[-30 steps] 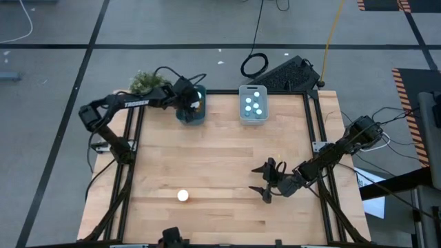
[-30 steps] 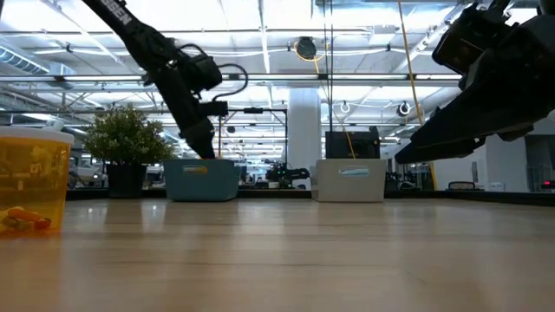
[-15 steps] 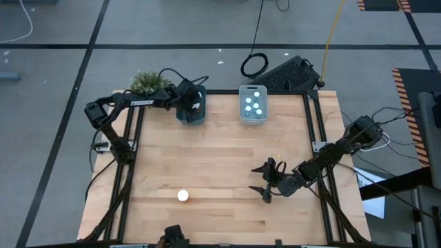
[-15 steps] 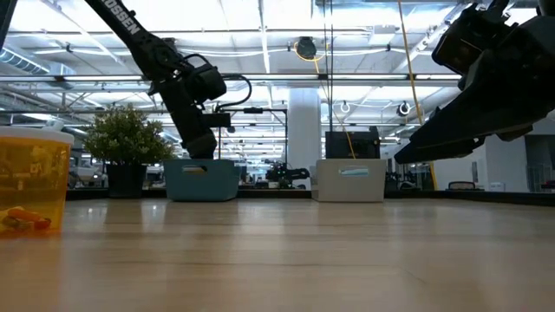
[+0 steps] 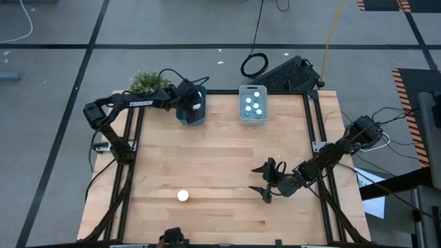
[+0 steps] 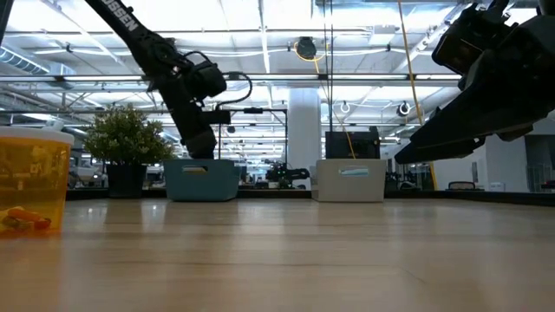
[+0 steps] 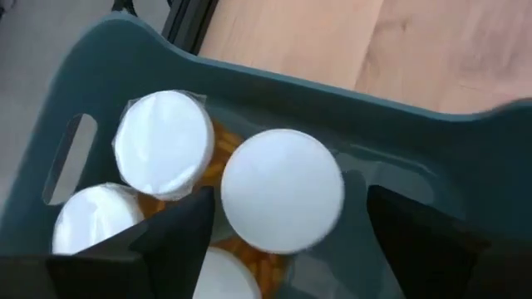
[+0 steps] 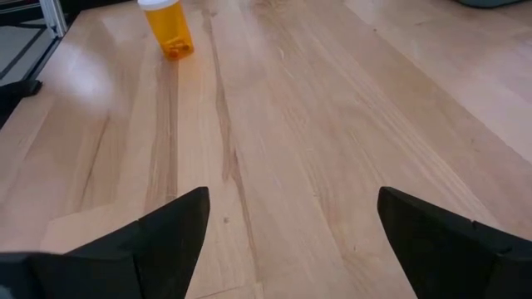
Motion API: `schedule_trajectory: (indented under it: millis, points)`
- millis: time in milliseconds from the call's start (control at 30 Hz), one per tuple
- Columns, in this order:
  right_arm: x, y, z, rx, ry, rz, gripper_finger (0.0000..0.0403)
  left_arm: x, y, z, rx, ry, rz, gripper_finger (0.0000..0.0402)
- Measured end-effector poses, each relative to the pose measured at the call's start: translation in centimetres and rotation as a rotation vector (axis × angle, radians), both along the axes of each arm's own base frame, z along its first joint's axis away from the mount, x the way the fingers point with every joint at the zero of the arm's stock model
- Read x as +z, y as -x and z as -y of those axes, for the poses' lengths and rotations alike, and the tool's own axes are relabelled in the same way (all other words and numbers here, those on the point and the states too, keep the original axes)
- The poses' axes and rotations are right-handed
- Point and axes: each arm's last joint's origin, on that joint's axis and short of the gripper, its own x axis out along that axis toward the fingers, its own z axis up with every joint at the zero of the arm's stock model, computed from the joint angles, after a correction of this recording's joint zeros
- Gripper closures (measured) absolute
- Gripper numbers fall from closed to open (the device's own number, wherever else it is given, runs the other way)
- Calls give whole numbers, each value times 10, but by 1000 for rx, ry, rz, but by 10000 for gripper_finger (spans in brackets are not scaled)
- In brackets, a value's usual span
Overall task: Pick and place medicine bottles into bin by pill shape (circle, oval)
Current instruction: Put the orange pill bottle into the green bin
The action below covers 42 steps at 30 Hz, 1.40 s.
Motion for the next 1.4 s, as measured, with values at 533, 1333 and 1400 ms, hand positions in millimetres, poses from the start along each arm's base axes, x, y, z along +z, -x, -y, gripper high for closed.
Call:
schedule_trajectory:
  millis: [533,1333,1400]
  points:
    - [0,0,-1,-11,-32,2,62,56,6,68,-87,62,68,78]
    - [0,2,-3,-8,-39,4,62,104,45,285,-449,185,171,78]
    - [0,1,-2,-10,-37,4,62,103,50,295,-465,207,159,78]
